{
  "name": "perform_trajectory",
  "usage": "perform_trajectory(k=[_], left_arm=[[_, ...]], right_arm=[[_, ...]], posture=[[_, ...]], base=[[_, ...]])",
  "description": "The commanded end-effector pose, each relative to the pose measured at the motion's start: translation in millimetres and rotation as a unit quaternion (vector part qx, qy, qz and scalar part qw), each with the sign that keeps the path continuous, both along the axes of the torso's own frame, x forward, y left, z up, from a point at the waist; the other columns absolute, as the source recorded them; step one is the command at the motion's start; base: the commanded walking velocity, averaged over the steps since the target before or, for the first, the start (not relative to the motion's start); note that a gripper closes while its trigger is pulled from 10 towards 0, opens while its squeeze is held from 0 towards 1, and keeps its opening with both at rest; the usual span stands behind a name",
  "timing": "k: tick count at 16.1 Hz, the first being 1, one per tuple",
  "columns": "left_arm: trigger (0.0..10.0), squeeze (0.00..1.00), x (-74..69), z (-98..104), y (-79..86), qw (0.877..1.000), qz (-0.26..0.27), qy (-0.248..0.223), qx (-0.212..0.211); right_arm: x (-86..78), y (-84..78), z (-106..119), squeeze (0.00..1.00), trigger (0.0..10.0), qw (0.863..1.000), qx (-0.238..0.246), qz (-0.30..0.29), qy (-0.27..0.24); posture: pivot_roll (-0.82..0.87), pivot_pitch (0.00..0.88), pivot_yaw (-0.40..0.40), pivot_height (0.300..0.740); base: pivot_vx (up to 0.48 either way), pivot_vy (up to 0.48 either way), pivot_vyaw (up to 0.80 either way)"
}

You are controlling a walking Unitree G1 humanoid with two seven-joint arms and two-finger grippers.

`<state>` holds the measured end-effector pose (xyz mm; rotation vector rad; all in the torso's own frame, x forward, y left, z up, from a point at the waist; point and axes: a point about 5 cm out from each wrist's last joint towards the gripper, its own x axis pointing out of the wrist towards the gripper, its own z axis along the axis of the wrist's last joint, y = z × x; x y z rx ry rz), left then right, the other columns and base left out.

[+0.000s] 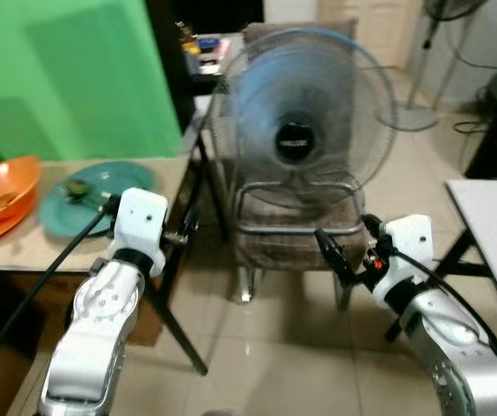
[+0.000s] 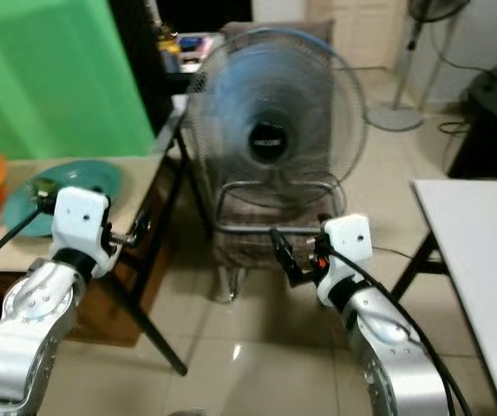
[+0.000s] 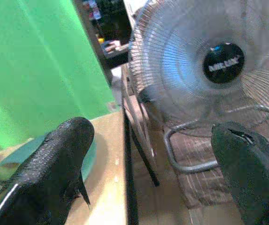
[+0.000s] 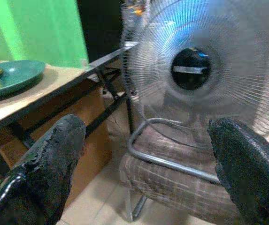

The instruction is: Setting the table

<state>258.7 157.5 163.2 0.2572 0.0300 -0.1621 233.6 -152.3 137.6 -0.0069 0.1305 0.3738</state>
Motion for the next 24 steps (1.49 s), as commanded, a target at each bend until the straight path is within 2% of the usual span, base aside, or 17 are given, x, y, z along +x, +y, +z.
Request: perform_trajectory(k=[1, 4, 8, 9, 12, 15, 19, 24], left_arm=[[10.0, 0.00, -2.1, -3.4, 5.1, 1.000, 0.005, 0.011, 0.002], [10.0, 0.00, -2.9, -4.5, 9.2, 1.000, 0.021, 0.009, -0.004], [10.0, 0.00, -7.0, -4.2, 6.5, 1.000, 0.024, 0.008, -0.017], [10.0, 0.00, -7.8, -3.4, 7.3, 1.000, 0.025, 0.007, -0.017], [10.0, 0.00, -7.5, -4.3, 10.9, 0.999, 0.033, 0.007, -0.015], [10.0, 0.00, -4.2, -1.4, 9.6, 0.999, 0.033, 0.001, -0.013], [10.0, 0.00, -8.3, -1.2, 14.0, 0.999, 0.042, -0.001, -0.007], [10.0, 0.00, -10.3, -1.2, 16.8, 0.999, 0.035, 0.004, 0.001]], right_arm=[[2.3, 6.9, 1.5, 1.00, 10.0, 1.000, 0.007, 0.017, -0.002], [8.7, 8.3, 4.8, 1.00, 10.0, 1.000, 0.009, 0.020, -0.011], [11.7, 6.1, 6.5, 1.00, 10.0, 0.999, -0.013, 0.037, -0.010], [12.3, 6.2, 5.5, 1.00, 10.0, 0.999, -0.006, 0.038, -0.006], [13.1, 14.7, 6.4, 1.00, 10.0, 0.998, -0.013, 0.062, -0.013], [19.7, 12.5, 8.5, 1.00, 10.0, 0.999, -0.010, 0.050, -0.020], [22.5, 16.5, 5.9, 1.00, 10.0, 0.998, -0.015, 0.065, -0.016], [21.3, 18.2, 5.5, 1.00, 10.0, 0.997, -0.016, 0.070, -0.021]], posture=[[0.09, 0.000, 0.092, 0.740], [0.10, 0.000, 0.060, 0.740], [0.11, 0.000, 0.037, 0.740], [0.11, 0.000, 0.037, 0.740], [0.12, 0.000, 0.030, 0.740], [0.13, 0.000, 0.024, 0.740], [0.15, 0.000, -0.002, 0.740], [0.15, 0.000, 0.029, 0.740]], base=[[0.000, 0.000, 0.80], [0.000, 0.000, 0.70], [0.187, 0.000, 0.00], [0.274, 0.000, 0.00], [0.282, 0.000, 0.80], [0.282, 0.000, 0.00], [0.289, 0.000, 0.00], [0.292, 0.000, 0.64]])
